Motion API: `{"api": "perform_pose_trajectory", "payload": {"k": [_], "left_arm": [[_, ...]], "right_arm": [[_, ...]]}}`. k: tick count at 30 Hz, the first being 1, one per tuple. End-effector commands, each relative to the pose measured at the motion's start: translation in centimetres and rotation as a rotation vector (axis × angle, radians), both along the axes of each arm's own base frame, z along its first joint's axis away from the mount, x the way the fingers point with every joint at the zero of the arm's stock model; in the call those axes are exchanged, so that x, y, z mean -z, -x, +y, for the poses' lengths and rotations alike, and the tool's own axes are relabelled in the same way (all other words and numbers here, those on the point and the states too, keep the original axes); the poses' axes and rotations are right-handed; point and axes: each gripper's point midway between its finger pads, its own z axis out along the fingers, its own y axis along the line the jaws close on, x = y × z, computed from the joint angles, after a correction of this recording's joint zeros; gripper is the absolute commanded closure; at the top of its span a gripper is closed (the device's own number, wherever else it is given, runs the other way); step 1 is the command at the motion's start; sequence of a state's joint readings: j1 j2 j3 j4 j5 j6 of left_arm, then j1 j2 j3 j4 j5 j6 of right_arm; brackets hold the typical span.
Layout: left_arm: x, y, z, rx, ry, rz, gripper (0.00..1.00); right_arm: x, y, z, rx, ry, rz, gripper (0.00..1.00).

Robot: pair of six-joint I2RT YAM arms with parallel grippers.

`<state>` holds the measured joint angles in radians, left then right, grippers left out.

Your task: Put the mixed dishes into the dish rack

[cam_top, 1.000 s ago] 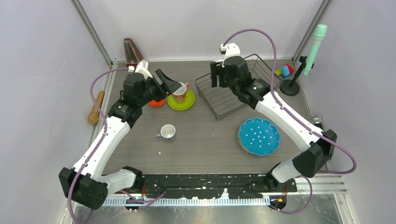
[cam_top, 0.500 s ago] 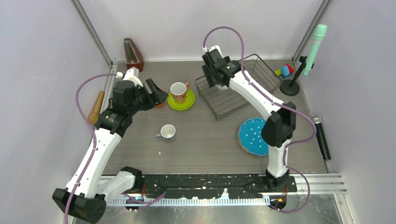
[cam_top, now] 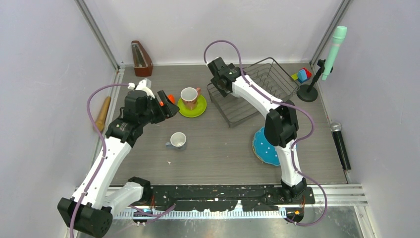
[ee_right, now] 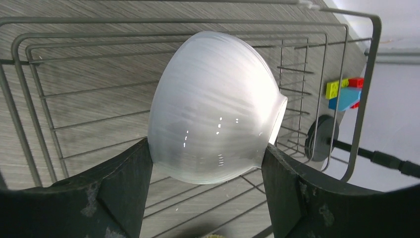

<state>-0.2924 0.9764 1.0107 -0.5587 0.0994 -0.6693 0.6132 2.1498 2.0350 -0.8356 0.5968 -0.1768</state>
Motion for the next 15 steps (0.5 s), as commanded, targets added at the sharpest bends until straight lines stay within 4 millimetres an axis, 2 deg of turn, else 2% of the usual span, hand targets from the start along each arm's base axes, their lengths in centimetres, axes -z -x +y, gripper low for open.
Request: {"api": "perform_pose_trajectory", "payload": {"k": [1,9,11,15], "left_arm": [[-1.3,0.0,0.3,0.016,-0.024,-0.063,0.31],[-1.0,0.0,1.0,0.006,-0.068,-0.073,0.31],[-0.7,-0.1,1.0,0.007,-0.075,-0.070,0.31],[-0.4,-0.3,1.1,0.005,-0.085,-0.064,0.31]], "right_arm": [[-2.2,-2.7,0.6,-0.068,0.036,-0.102,1.00],[0.7,-2.9,0.5,-0.102,0.107,-0.052,1.00],[1.4,-2.6,0.7,-0.111,0.098,-0.033,0.97],[2.7,-1.7,1.1,-0.120,0.070,-0.010,0.85]]}}
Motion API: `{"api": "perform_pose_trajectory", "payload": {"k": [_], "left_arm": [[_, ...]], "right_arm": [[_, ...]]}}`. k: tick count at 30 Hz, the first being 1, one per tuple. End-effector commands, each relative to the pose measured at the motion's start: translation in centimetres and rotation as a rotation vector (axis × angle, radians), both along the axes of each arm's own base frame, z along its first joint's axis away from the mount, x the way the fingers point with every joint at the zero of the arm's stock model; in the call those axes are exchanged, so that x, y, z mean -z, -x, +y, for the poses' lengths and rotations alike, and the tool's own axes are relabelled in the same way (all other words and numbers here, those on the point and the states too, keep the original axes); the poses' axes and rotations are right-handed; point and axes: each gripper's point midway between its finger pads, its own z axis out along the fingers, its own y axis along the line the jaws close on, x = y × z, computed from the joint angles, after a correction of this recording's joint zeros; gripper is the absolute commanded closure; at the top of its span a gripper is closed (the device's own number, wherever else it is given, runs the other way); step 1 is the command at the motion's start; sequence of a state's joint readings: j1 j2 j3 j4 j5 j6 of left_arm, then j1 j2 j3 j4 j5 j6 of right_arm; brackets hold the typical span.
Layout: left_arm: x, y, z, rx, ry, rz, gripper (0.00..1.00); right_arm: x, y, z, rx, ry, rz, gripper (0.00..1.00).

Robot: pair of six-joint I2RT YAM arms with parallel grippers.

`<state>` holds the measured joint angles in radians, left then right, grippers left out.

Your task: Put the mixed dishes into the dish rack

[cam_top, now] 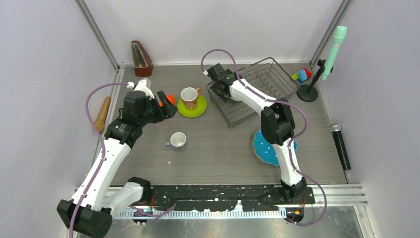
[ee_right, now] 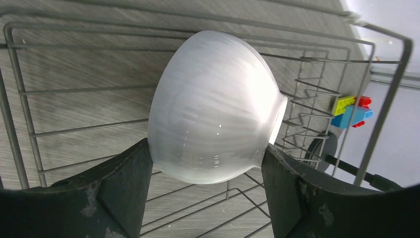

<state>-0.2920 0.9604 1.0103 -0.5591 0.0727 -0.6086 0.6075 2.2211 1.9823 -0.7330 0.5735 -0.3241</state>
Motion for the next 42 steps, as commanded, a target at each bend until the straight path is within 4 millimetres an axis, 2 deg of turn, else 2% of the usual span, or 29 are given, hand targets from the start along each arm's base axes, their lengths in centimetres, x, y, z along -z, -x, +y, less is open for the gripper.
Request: {"api": "perform_pose_trajectory", "payload": {"k": [1,3,4,5,6,8,12,17,20,25,28,31,35,39,42], "left_arm": [[-0.1,-0.3,0.3,0.001,-0.028,-0.025,0.31],[-0.1,-0.4,0.3,0.002,-0.028,-0.023,0.31],[0.0,-0.5,0.3,0.002,-0.028,-0.022,0.31],[0.0,-0.5,0.3,0.002,-0.028,-0.021,0.31],[0.0,-0.5,0.2,0.004,-0.028,-0.019,0.31],[0.0,-0.5,0.2,0.006,-0.028,-0.019,0.31],[0.1,-0.4,0.3,0.005,-0.032,-0.018,0.30],[0.1,-0.1,0.4,0.008,-0.034,-0.014,0.30],[0.0,0.0,0.4,0.008,-0.032,-0.018,0.30],[0.0,0.2,0.5,0.008,-0.038,-0.019,0.30],[0.3,0.3,0.6,0.007,-0.048,-0.010,0.30],[0.8,0.5,0.9,-0.003,-0.059,0.008,0.30],[1.3,0.9,1.3,-0.011,-0.075,0.025,0.30],[1.3,1.0,1.4,-0.013,-0.076,0.021,0.30],[1.4,1.0,1.4,-0.011,-0.085,0.025,0.30]], "right_arm": [[-1.0,-0.1,0.8,-0.016,-0.029,-0.052,0.84],[-0.4,0.3,1.1,-0.024,-0.025,-0.041,0.74],[-0.2,0.5,1.2,-0.023,-0.027,-0.037,0.55],[0.0,0.7,1.4,-0.028,-0.031,-0.031,0.43],[-0.2,0.9,1.5,-0.023,-0.042,-0.030,0.27],[-0.6,1.3,1.8,-0.028,-0.077,-0.023,0.14],[-2.1,2.3,2.8,-0.057,-0.171,-0.009,0.02],[-2.6,3.6,3.4,-0.074,-0.227,0.054,0.00],[-3.8,3.7,3.3,-0.064,-0.317,0.056,0.00],[-7.0,2.1,2.1,0.022,-0.462,-0.020,0.05],[-7.7,0.7,0.4,0.117,-0.527,-0.059,0.07],[-7.5,-0.5,-0.9,0.195,-0.627,-0.045,0.09],[-6.0,-0.9,-1.5,0.257,-0.733,0.010,0.10],[-4.2,-1.1,-1.3,0.300,-0.818,0.066,0.10],[-3.6,-0.5,0.0,0.294,-0.900,0.138,0.11]]}}
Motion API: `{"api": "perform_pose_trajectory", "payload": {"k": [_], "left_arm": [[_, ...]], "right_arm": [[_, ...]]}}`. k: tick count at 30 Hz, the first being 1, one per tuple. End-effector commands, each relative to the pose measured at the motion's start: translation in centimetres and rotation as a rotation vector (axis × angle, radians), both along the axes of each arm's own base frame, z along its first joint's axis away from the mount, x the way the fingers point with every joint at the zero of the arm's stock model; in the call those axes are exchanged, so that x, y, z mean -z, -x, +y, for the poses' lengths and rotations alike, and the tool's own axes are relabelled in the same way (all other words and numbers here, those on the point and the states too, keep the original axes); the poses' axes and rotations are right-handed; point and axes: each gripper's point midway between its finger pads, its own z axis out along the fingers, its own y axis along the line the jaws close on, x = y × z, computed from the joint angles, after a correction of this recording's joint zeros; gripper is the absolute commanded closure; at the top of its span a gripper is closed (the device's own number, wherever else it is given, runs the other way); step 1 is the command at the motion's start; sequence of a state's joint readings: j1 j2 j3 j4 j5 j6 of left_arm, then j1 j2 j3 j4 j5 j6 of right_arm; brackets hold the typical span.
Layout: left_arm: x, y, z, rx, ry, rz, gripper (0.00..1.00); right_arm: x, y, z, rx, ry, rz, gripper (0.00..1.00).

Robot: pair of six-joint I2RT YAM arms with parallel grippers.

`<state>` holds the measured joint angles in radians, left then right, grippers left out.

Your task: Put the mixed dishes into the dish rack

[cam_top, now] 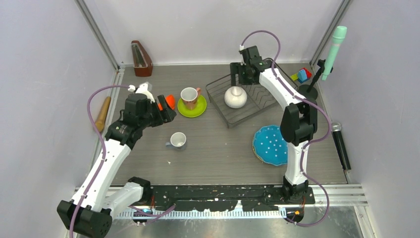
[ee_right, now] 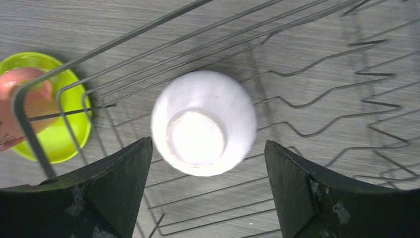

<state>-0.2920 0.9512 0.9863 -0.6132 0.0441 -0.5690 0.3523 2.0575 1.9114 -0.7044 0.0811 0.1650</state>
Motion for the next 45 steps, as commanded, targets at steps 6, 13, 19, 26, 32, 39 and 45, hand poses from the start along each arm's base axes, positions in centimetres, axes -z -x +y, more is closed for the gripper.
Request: {"api": "perform_pose_trajectory", "payload": {"k": [6,13,19,26,32,39,45], "left_arm": [[-0.2,0.0,0.3,-0.003,-0.016,-0.013,0.29],[0.1,0.0,0.3,-0.002,-0.013,-0.007,0.30],[-0.1,-0.1,0.1,-0.001,-0.008,-0.009,0.30],[-0.2,-0.3,0.0,0.002,-0.006,-0.012,0.30],[-0.3,-0.2,0.1,0.003,-0.005,-0.017,0.30],[-0.3,-0.2,0.1,0.003,-0.004,-0.019,0.30],[-0.1,0.1,0.5,-0.008,-0.023,-0.015,0.30]], "right_arm": [[0.8,1.7,6.0,-0.042,-0.360,0.107,0.13],[1.1,2.1,8.3,-0.059,-0.498,0.136,0.15],[-0.7,2.7,10.4,-0.118,-0.609,0.137,0.16],[-4.9,1.9,8.4,-0.107,-0.611,0.048,0.16],[-3.8,0.1,1.8,0.090,-0.376,-0.008,0.20],[0.7,0.3,1.0,0.190,-0.361,0.068,0.25],[3.1,0.3,2.8,0.201,-0.467,0.121,0.33]]}}
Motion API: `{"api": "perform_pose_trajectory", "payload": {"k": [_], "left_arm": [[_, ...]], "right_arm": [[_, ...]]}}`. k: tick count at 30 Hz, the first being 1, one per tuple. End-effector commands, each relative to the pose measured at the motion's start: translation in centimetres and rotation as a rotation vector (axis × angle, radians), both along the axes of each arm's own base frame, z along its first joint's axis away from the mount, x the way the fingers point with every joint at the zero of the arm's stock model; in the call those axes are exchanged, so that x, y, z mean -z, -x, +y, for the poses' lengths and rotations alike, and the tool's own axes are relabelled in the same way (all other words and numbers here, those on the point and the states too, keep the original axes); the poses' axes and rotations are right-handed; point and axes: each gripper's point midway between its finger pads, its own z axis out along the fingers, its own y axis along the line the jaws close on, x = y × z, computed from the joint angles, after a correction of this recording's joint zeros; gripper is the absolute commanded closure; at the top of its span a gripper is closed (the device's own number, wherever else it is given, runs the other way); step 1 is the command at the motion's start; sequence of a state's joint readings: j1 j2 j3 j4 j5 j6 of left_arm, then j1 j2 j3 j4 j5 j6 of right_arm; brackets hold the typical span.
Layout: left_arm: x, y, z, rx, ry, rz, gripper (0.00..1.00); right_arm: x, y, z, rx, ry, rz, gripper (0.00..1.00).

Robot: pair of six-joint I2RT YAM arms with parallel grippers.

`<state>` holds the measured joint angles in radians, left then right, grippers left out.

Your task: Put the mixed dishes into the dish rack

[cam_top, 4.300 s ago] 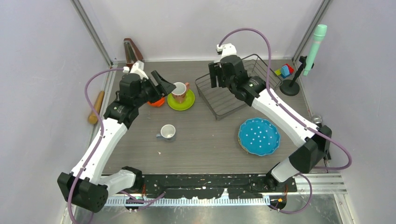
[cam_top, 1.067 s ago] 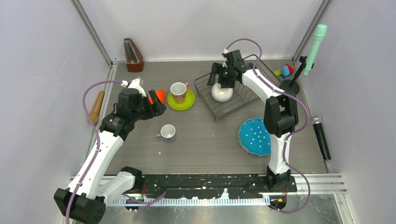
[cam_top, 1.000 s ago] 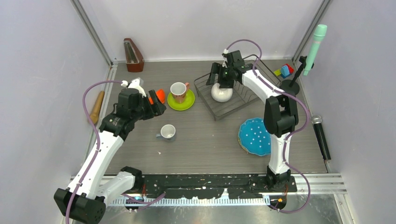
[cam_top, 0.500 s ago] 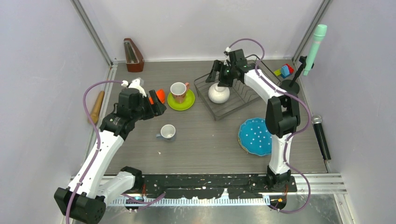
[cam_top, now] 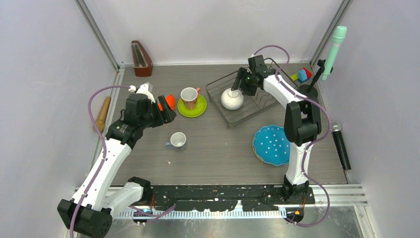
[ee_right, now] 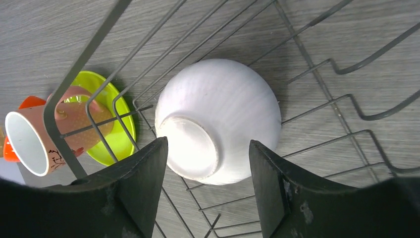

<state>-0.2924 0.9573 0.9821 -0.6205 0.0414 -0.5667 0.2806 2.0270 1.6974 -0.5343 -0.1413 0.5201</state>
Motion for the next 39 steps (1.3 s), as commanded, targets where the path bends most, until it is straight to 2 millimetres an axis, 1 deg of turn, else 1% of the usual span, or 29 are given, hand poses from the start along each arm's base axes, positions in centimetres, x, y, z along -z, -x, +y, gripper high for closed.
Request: {"api": "perform_pose_trajectory", "payload": {"k": [1,3,5,6,9,11,15,17,19,20,21,22,23,24,25,26,27,28,29,30,33,34,35,39], "left_arm": [[-0.5,0.0,0.4,-0.008,-0.014,-0.030,0.30],[-0.4,0.1,0.5,-0.018,-0.009,-0.025,0.30],[-0.3,0.2,0.5,-0.021,-0.001,-0.023,0.30],[-0.3,0.2,0.5,-0.024,0.001,-0.023,0.30],[-0.1,0.2,0.5,-0.022,0.001,-0.023,0.30],[0.0,0.3,0.5,-0.019,-0.004,-0.020,0.30],[0.7,0.6,0.5,-0.020,-0.006,0.007,0.30],[1.6,0.9,0.6,-0.028,-0.009,0.035,0.30],[2.8,1.3,0.9,-0.039,-0.021,0.074,0.30],[3.5,1.5,1.0,-0.040,-0.032,0.097,0.29],[4.1,1.7,1.1,-0.039,-0.043,0.120,0.27],[4.7,1.9,1.2,-0.037,-0.054,0.141,0.27],[5.3,2.1,1.3,-0.032,-0.066,0.164,0.26],[5.9,2.3,1.3,-0.028,-0.077,0.185,0.26],[6.4,2.5,1.4,-0.022,-0.086,0.202,0.26],[6.9,2.6,1.3,-0.017,-0.094,0.217,0.26],[7.4,2.7,1.3,-0.012,-0.101,0.229,0.27],[7.9,2.8,1.2,-0.007,-0.105,0.238,0.28],[8.3,2.8,1.0,-0.003,-0.107,0.246,0.29],[8.8,2.8,0.8,0.003,-0.107,0.249,0.30],[9.8,2.6,0.2,0.022,-0.113,0.258,0.33],[10.2,2.4,0.4,0.010,-0.131,0.261,0.33],[10.5,2.3,0.5,0.006,-0.141,0.264,0.34],[11.3,1.9,0.3,0.014,-0.164,0.275,0.35]], "right_arm": [[-0.6,-0.9,2.3,0.011,-0.124,-0.026,0.34],[-0.2,-0.8,3.2,0.004,-0.161,-0.015,0.36],[-0.2,-0.7,4.4,-0.010,-0.191,-0.019,0.38],[-0.4,-0.4,5.1,-0.018,-0.208,-0.017,0.38],[-1.0,-0.4,6.7,-0.037,-0.256,-0.034,0.45],[-1.3,0.0,7.9,-0.059,-0.280,-0.032,0.46],[-1.8,0.3,8.4,-0.071,-0.294,-0.038,0.46],[-2.4,0.3,7.9,-0.068,-0.279,-0.057,0.40],[-3.3,0.4,7.1,-0.060,-0.262,-0.080,0.28],[-4.2,0.5,6.8,-0.059,-0.258,-0.095,0.25],[-4.5,0.4,6.2,-0.054,-0.245,-0.107,0.19],[-5.4,0.6,5.7,-0.050,-0.237,-0.121,0.16],[-5.7,0.6,5.2,-0.053,-0.223,-0.134,0.12],[-6.7,0.9,4.7,-0.051,-0.210,-0.150,0.11],[-7.0,1.1,4.2,-0.062,-0.184,-0.164,0.10],[-7.7,1.5,3.6,-0.051,-0.166,-0.173,0.10],[-7.7,1.8,3.2,-0.056,-0.146,-0.176,0.10],[-8.5,2.4,2.8,-0.051,-0.132,-0.188,0.10],[-8.3,2.9,2.4,-0.054,-0.115,-0.184,0.10],[-9.2,3.4,1.9,-0.049,-0.107,-0.203,0.11],[-10.0,5.4,0.8,-0.051,-0.084,-0.223,0.12],[-10.1,5.8,0.6,-0.048,-0.078,-0.227,0.12],[-10.3,6.6,0.3,-0.050,-0.075,-0.233,0.13],[-11.1,8.7,-1.0,-0.054,-0.039,-0.254,0.14]]}}
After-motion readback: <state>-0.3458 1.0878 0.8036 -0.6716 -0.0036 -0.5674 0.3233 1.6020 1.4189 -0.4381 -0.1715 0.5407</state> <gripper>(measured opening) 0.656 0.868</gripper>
